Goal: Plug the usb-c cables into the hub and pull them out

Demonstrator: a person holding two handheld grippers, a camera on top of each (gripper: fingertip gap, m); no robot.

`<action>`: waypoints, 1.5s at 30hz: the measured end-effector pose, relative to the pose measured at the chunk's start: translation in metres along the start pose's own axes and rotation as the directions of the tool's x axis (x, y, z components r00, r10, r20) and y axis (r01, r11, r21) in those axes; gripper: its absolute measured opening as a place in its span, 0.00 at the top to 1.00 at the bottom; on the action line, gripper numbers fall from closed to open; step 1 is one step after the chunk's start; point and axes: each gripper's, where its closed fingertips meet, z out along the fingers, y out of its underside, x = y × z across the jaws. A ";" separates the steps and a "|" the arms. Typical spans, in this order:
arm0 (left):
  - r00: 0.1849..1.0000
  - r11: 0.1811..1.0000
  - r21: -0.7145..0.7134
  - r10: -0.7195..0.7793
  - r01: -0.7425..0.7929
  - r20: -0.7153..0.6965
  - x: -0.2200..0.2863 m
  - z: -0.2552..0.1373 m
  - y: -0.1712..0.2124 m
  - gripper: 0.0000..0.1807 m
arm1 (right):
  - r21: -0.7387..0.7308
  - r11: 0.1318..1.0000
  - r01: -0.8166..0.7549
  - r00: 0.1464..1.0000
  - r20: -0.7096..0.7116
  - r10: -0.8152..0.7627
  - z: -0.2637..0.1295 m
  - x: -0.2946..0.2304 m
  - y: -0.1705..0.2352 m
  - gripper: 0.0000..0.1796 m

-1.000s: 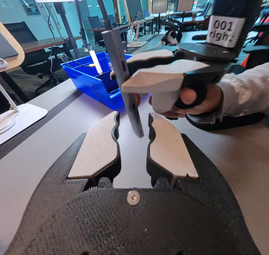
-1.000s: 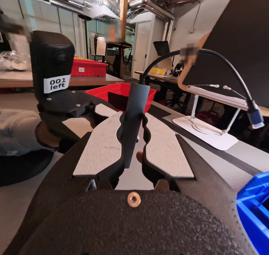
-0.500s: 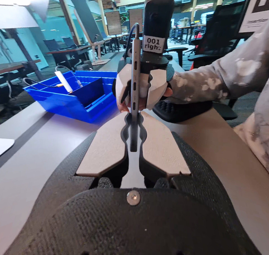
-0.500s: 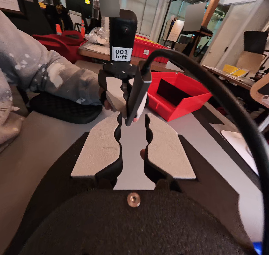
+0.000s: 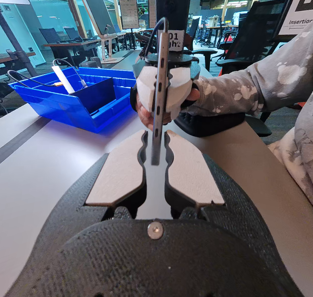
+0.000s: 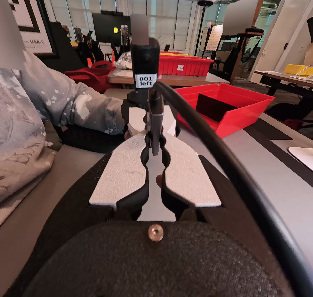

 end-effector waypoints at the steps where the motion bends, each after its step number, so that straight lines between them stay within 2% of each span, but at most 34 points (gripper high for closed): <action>1: 1.000 1.000 0.003 0.003 -0.003 0.009 -0.002 -0.001 0.000 0.89 | 0.024 1.000 -0.020 1.000 0.000 0.020 -0.003 0.002 -0.004 0.95; 9: 0.999 1.000 -0.024 0.004 -0.003 0.039 -0.006 -0.003 -0.001 0.94 | 0.072 0.996 -0.048 0.999 -0.005 0.048 -0.009 0.008 -0.008 0.94; 16: 0.998 0.998 -0.039 -0.049 0.050 0.027 -0.006 -0.001 -0.001 0.94 | -0.021 1.000 0.019 0.999 -0.051 -0.020 -0.005 0.012 0.008 0.92; 23: 0.998 0.999 -0.024 -0.019 0.020 0.055 -0.010 -0.002 -0.003 0.94 | -0.045 0.999 -0.009 1.000 -0.028 0.007 -0.005 0.009 0.007 0.94; 25: 0.994 0.999 -0.031 0.011 -0.008 0.106 -0.022 -0.016 -0.014 0.88 | -0.052 0.999 0.005 0.999 -0.054 -0.008 -0.009 0.013 0.004 0.94; 27: 0.976 0.997 -0.068 0.038 -0.024 0.215 -0.047 -0.044 -0.034 0.86 | -0.048 0.999 -0.014 0.997 -0.071 0.011 -0.016 0.019 0.001 0.94; 29: 0.943 0.985 -0.170 0.019 0.040 0.331 -0.080 -0.082 -0.045 0.84 | -0.054 0.998 -0.037 0.995 -0.094 0.031 -0.023 0.027 0.001 0.94; 31: 0.899 0.939 -0.310 0.003 0.148 0.438 -0.114 -0.123 -0.042 0.83 | -0.058 0.997 -0.053 0.993 -0.111 0.047 -0.027 0.032 0.005 0.94; 33: 0.876 0.855 -0.460 0.016 0.238 0.482 -0.142 -0.158 -0.024 0.83 | -0.071 0.996 -0.061 0.991 -0.125 0.052 -0.028 0.035 0.012 0.94; 37: 0.856 0.556 -0.709 -0.008 0.433 0.516 -0.183 -0.210 0.051 0.85 | -0.105 0.993 -0.047 0.993 -0.111 0.035 -0.022 0.029 0.020 0.94; 40: 0.862 0.363 -0.798 -0.030 0.481 0.505 -0.195 -0.231 0.100 0.85 | -0.106 0.993 -0.045 0.993 -0.111 0.033 -0.023 0.027 0.021 0.94; 43: 0.881 0.252 -0.849 -0.032 0.465 0.473 -0.199 -0.236 0.129 0.86 | -0.111 0.992 -0.057 0.992 -0.121 0.044 -0.026 0.028 0.024 0.94; 45: 0.897 0.210 -0.874 -0.040 0.438 0.440 -0.197 -0.233 0.141 0.87 | -0.116 0.991 -0.067 0.991 -0.126 0.052 -0.027 0.029 0.028 0.94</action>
